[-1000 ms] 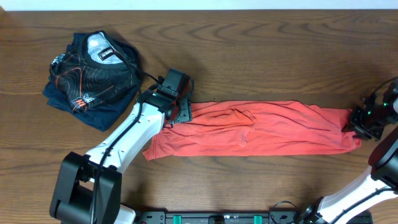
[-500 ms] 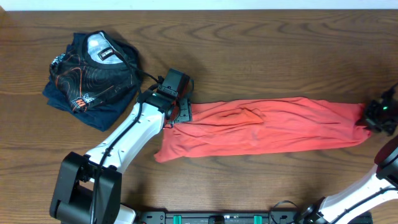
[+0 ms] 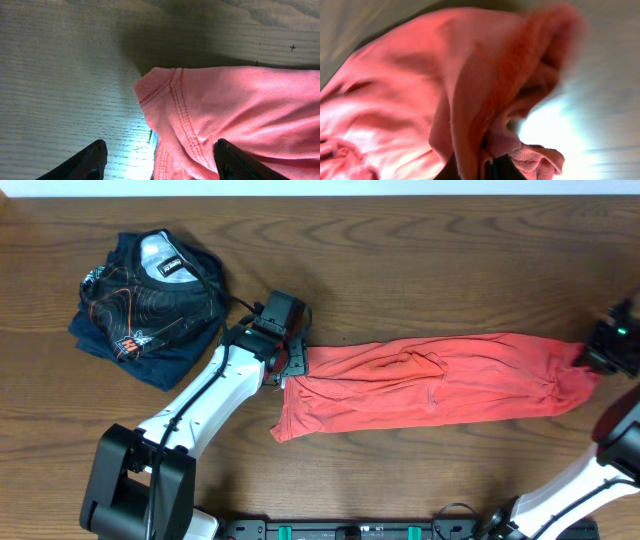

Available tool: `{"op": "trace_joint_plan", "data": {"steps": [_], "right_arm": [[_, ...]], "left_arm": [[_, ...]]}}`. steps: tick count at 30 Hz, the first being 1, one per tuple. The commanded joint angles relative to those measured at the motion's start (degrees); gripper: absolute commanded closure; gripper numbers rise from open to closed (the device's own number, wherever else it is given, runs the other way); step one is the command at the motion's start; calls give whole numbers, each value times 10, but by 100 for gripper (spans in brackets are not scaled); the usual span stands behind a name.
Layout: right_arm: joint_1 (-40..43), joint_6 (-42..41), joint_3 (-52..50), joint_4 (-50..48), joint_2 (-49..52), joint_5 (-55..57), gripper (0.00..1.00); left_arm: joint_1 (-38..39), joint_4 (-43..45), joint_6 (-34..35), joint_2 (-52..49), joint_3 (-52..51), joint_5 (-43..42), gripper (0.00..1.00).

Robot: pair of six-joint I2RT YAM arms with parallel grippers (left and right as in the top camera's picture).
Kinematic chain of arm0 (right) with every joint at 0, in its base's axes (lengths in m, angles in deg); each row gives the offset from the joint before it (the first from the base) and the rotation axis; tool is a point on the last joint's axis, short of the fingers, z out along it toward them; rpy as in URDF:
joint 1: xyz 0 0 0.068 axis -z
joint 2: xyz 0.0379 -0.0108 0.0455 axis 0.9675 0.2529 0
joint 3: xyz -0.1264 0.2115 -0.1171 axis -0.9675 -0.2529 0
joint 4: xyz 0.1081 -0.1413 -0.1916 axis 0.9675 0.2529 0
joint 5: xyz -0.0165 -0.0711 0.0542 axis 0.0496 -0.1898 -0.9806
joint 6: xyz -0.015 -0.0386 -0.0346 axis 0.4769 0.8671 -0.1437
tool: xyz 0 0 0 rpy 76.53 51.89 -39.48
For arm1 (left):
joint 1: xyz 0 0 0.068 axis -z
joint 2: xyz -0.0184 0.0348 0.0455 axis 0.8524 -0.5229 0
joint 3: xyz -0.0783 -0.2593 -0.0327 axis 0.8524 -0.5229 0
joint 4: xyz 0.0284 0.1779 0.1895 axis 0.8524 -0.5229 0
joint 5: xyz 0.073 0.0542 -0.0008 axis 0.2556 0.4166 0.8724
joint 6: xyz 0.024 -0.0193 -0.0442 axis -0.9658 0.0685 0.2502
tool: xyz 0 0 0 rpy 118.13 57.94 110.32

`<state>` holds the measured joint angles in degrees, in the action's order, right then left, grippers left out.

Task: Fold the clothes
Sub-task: 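Fold the strip's right end leftward with the right gripper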

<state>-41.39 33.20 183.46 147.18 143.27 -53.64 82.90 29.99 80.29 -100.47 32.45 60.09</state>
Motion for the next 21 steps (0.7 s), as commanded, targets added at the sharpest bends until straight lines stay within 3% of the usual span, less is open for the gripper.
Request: {"op": "trace_joint_plan", "data": {"steps": [1, 9, 21], "right_arm": [[-70, 27, 9, 22, -39, -29, 94], [-242, 20, -5, 59, -42, -21, 92], [-429, -15, -91, 20, -42, 4, 90]], "left_arm": [[-3, -2, 1, 1, 7, 11, 30], [-3, -2, 1, 1, 7, 11, 30], [-3, -6, 1, 1, 7, 11, 30]]}}
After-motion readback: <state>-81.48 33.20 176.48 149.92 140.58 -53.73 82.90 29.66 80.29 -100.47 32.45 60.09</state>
